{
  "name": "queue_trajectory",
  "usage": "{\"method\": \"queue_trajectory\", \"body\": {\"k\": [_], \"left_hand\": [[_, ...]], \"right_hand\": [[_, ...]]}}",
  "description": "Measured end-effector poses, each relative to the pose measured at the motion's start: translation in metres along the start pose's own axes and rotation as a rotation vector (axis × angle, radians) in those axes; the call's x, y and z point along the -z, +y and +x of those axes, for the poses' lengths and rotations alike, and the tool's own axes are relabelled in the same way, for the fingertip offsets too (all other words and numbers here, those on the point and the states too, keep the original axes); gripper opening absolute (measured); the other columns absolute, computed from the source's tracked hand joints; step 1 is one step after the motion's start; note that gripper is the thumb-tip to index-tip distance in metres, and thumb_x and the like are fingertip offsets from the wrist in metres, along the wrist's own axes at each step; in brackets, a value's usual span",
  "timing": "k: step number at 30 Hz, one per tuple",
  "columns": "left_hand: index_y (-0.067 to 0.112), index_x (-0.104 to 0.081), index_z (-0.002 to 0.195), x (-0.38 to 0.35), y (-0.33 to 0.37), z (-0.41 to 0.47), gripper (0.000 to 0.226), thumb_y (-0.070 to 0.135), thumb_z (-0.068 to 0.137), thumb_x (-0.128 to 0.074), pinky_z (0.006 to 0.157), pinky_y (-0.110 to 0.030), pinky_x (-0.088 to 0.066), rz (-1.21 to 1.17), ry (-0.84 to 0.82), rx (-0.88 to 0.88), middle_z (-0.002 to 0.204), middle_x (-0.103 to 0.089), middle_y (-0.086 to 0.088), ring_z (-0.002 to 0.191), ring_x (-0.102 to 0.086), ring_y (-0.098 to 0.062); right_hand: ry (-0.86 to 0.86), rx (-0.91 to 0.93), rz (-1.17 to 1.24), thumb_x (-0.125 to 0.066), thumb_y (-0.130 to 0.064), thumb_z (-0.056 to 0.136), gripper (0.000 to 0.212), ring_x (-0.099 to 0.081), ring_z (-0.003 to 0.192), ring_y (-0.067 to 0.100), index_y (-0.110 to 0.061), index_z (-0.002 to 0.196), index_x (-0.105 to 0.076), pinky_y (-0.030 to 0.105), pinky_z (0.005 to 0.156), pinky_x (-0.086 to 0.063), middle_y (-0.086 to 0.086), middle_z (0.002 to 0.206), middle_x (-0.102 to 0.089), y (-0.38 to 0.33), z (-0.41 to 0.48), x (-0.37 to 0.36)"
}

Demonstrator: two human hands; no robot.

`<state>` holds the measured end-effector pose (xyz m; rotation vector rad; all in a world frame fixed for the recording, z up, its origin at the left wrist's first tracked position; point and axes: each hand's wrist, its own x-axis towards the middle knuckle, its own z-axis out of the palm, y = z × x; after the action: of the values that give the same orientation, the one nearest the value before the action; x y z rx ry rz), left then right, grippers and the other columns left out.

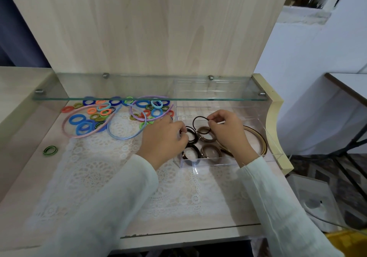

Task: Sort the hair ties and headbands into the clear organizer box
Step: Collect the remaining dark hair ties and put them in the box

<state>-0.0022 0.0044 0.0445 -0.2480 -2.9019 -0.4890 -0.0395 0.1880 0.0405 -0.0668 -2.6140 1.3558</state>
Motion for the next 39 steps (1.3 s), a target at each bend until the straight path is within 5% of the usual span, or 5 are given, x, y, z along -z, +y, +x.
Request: {"method": "queue_trajectory", "body": {"k": [11, 19, 24, 35, 39], "left_hand": [[0.034, -0.065, 0.115, 0.002, 0.007, 0.01, 0.036, 0.036, 0.098, -0.033, 0.075, -0.035, -0.026, 0.185, -0.119, -0.067, 0.103, -0.05, -0.002, 0.103, -0.05, -0.022], [0.031, -0.066, 0.11, -0.001, 0.005, 0.009, 0.034, 0.034, 0.097, -0.035, 0.072, -0.033, -0.024, 0.097, -0.1, -0.082, 0.095, -0.041, 0.001, 0.091, -0.036, -0.017], [0.03, -0.066, 0.106, 0.0, 0.002, 0.006, 0.032, 0.031, 0.097, -0.036, 0.077, -0.035, -0.03, 0.029, -0.126, -0.074, 0.1, -0.048, -0.001, 0.105, -0.047, -0.023], [0.029, -0.064, 0.099, -0.001, -0.002, 0.0, 0.023, 0.024, 0.096, -0.041, 0.075, -0.034, -0.033, -0.156, -0.075, -0.061, 0.092, -0.046, 0.004, 0.091, -0.046, -0.017], [0.02, -0.059, 0.095, -0.001, -0.002, -0.001, 0.014, 0.016, 0.092, -0.046, 0.069, -0.031, -0.027, -0.143, 0.073, -0.049, 0.091, -0.044, 0.007, 0.084, -0.039, -0.015]], "right_hand": [[0.041, -0.024, 0.024, -0.061, -0.011, 0.084, 0.012, -0.054, 0.068, 0.004, -0.017, 0.092, -0.069, 0.016, 0.063, -0.041, -0.008, 0.077, -0.062, 0.01, 0.002, 0.009], [0.026, -0.009, 0.026, -0.062, -0.009, 0.084, 0.012, -0.058, 0.072, 0.009, -0.016, 0.09, -0.069, 0.02, 0.069, -0.046, -0.006, 0.077, -0.063, 0.01, 0.0, 0.009], [0.028, -0.017, 0.04, -0.062, -0.008, 0.084, 0.011, -0.057, 0.069, 0.009, -0.017, 0.088, -0.069, 0.018, 0.067, -0.045, -0.009, 0.075, -0.062, 0.009, 0.001, 0.007], [-0.018, -0.003, -0.005, -0.062, -0.01, 0.083, 0.012, -0.053, 0.067, 0.005, -0.019, 0.087, -0.069, 0.008, 0.057, -0.038, -0.007, 0.075, -0.062, 0.0, -0.001, 0.0], [-0.059, -0.045, -0.101, -0.063, -0.016, 0.08, 0.014, -0.057, 0.074, 0.009, -0.03, 0.079, -0.065, 0.027, 0.071, -0.047, -0.013, 0.07, -0.062, -0.008, -0.002, -0.01]]}}
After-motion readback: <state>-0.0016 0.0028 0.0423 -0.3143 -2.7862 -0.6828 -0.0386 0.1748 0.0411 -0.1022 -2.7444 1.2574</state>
